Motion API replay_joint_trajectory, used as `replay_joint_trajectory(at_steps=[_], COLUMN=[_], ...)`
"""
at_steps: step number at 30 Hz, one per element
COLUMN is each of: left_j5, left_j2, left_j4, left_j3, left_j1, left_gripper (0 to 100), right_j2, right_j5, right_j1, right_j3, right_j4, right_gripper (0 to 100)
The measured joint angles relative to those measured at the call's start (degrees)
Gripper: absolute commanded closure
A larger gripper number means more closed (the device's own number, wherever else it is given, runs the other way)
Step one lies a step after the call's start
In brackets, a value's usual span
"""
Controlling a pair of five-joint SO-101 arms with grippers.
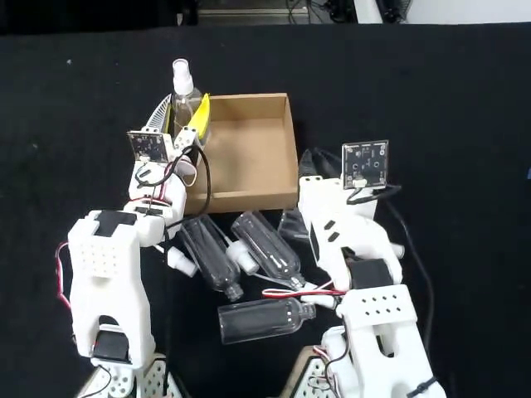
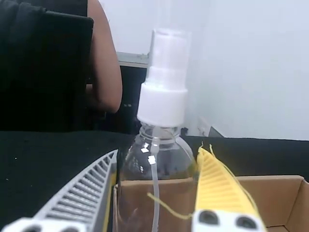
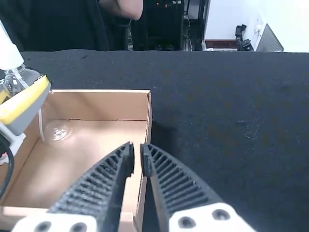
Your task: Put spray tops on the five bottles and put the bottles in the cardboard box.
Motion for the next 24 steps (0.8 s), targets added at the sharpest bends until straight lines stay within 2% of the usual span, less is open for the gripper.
replay_joint_trajectory(at_steps=[16,22,24], left_j5=[0.00,0.00,0.00], left_j2=[0.09,0.09,0.09], left_j4=[-0.35,-0.35,-0.35], left_j3=[0.00,0.00,0.00], left_j1=[0.00,0.00,0.00], left_gripper=[89,73,73], right_j2=[0.00,0.00,0.00], right_j5=[0.00,0.00,0.00], right_j1=[0.00,0.00,0.00], right_j3=[0.00,0.00,0.00], right_j4=[0.00,0.00,0.00], right_gripper=[98.7,98.7,98.7])
